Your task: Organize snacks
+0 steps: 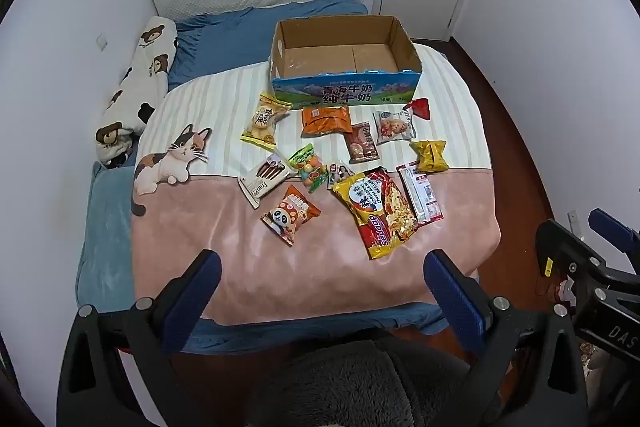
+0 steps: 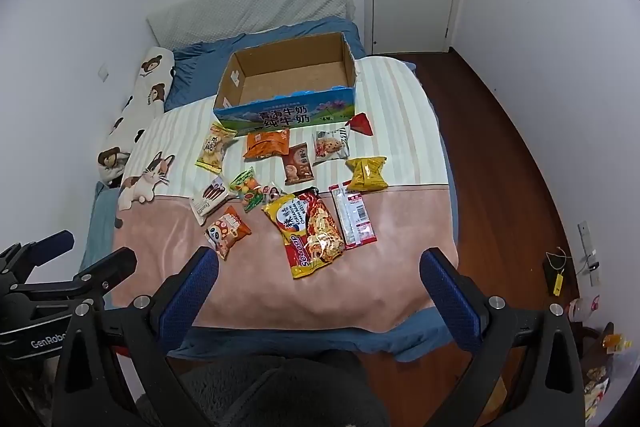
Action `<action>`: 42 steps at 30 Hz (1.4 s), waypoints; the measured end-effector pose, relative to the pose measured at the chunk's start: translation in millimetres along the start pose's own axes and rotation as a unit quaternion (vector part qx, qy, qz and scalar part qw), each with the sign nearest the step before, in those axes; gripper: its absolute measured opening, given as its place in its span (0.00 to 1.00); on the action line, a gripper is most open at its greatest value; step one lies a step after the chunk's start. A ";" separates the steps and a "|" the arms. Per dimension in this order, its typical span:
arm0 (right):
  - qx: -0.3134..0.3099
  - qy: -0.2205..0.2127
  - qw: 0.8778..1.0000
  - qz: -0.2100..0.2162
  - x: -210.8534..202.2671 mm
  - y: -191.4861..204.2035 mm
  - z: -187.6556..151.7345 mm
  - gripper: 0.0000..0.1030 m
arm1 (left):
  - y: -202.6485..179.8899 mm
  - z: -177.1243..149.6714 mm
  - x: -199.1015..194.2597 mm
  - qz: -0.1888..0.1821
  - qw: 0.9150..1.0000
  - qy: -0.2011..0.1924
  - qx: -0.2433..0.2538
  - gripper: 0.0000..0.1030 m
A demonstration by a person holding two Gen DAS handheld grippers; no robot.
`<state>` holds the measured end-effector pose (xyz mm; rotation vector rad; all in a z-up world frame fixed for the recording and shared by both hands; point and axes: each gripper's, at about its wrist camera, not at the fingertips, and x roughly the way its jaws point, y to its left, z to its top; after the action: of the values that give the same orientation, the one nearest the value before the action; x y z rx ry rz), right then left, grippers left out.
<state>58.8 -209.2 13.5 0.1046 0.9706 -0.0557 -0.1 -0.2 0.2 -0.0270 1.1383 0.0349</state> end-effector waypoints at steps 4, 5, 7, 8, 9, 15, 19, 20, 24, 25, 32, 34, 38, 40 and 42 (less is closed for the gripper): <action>-0.003 -0.001 1.000 0.001 2.1 0.4 3.1 1.00 | -1.0 0.3 0.1 0.000 1.000 0.001 -0.001 1.00; -0.004 -0.003 1.000 0.001 1.8 0.6 3.9 1.00 | -1.7 0.5 0.1 0.000 1.000 0.001 -0.001 1.00; -0.006 -0.007 1.000 0.001 1.0 1.1 5.4 1.00 | -3.9 1.0 0.3 0.001 1.000 0.001 0.000 1.00; -0.007 -0.008 1.000 0.001 0.8 1.4 6.1 1.00 | -5.3 1.2 0.6 0.000 1.000 0.002 0.000 1.00; -0.004 -0.003 1.000 0.000 9.8 1.6 6.6 1.00 | -1.1 2.6 -0.6 -0.003 1.000 0.001 -0.002 1.00; -0.004 -0.002 1.000 -0.002 6.2 5.8 12.0 1.00 | -0.2 3.0 2.1 -0.005 1.000 0.000 -0.004 1.00; -0.003 -0.003 1.000 -0.001 4.6 6.2 13.6 1.00 | 1.9 3.0 2.0 -0.004 1.000 -0.003 -0.007 1.00; -0.004 -0.003 1.000 -0.002 6.9 8.9 13.3 1.00 | 3.7 3.1 3.0 -0.005 1.000 -0.004 -0.008 1.00; -0.005 -0.004 1.000 -0.002 7.4 11.0 14.3 1.00 | 11.8 5.9 1.6 -0.009 1.000 -0.006 -0.011 1.00; -0.005 -0.004 1.000 -0.002 7.7 10.9 14.7 1.00 | 12.0 6.2 1.6 -0.008 1.000 -0.006 -0.011 1.00; -0.003 -0.005 1.000 -0.003 8.9 13.1 18.1 1.00 | 15.4 8.9 1.3 -0.010 1.000 -0.008 -0.012 1.00; -0.003 -0.005 1.000 -0.003 9.5 12.7 19.5 1.00 | 14.6 8.5 1.5 -0.010 1.000 -0.008 -0.011 1.00; -0.001 -0.007 1.000 -0.004 8.5 12.1 23.4 1.00 | 15.2 9.4 1.9 -0.009 1.000 -0.010 -0.013 1.00; -0.001 -0.010 1.000 -0.007 8.5 11.7 24.3 1.00 | 15.6 11.7 1.7 -0.011 1.000 -0.011 -0.014 1.00; 0.000 -0.011 1.000 -0.007 8.4 11.2 25.1 1.00 | 16.5 13.5 1.8 -0.011 1.000 -0.012 -0.015 1.00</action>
<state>85.2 -200.8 21.3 0.0973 0.9495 -0.0691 12.2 16.8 4.1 -0.0653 1.1126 0.0325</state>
